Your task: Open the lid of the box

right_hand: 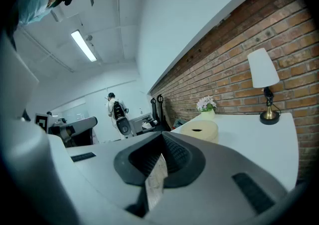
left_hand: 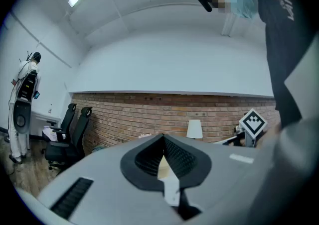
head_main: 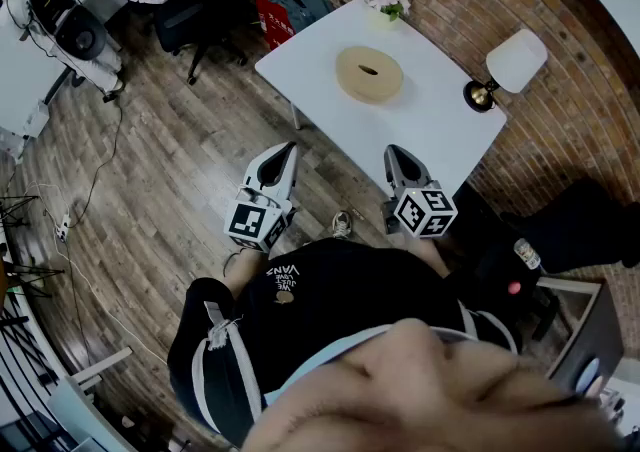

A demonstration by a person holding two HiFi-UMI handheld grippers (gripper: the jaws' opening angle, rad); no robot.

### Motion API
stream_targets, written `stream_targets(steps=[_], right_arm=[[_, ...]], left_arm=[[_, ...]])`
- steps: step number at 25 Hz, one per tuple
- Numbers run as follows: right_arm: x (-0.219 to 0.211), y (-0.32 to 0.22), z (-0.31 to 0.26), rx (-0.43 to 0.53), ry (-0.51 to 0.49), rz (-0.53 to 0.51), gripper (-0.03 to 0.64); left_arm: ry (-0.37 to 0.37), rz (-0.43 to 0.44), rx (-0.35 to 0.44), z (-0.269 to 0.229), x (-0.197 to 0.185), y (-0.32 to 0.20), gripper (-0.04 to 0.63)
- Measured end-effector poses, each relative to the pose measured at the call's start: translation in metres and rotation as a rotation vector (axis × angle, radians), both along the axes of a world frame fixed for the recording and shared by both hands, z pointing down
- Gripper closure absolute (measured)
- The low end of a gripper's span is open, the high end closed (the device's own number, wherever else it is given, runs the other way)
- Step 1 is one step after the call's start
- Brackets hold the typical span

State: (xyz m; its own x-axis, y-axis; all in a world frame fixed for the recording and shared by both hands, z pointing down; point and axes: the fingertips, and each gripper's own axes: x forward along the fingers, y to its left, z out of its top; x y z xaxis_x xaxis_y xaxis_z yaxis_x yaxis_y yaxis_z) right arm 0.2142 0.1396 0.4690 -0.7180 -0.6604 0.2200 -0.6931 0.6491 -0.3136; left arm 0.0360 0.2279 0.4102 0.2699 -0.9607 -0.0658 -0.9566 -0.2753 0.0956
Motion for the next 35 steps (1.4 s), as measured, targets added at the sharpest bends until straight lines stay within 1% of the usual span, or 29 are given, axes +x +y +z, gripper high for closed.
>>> stream_targets(steps=[3,7,12,17,24,27,31,35], right_arm=[[-0.002,-0.014,-0.002,0.026,-0.005,-0.018,0.614],[-0.007,-0.034,-0.002,0.063,0.004,-0.037,0.614],[-0.01,-0.064,-0.003,0.066,-0.028,-0.053,0.612],[-0.009,-0.089,0.01,0.034,-0.037,-0.093,0.612],[-0.001,-0.111,0.026,0.007,-0.042,-0.122,0.612],[0.004,-0.119,0.031,-0.003,-0.04,-0.118,0.612],[-0.004,-0.128,0.037,-0.013,-0.034,-0.102,0.612],[-0.016,-0.142,0.035,-0.009,-0.023,-0.055,0.612]], left_arm=[[-0.02,-0.007,0.006,0.003,0.002,-0.013,0.586],[0.001,-0.046,-0.013,0.013,-0.004,-0.03,0.586],[0.001,-0.072,-0.021,0.017,-0.004,-0.057,0.586],[0.003,-0.086,-0.02,0.022,0.005,-0.09,0.586],[0.032,-0.082,-0.058,0.038,0.02,-0.117,0.586],[0.025,-0.068,-0.07,0.046,0.025,-0.126,0.586],[0.048,-0.049,-0.083,0.052,0.015,-0.141,0.586],[0.063,0.002,-0.095,0.057,0.0,-0.161,0.586]])
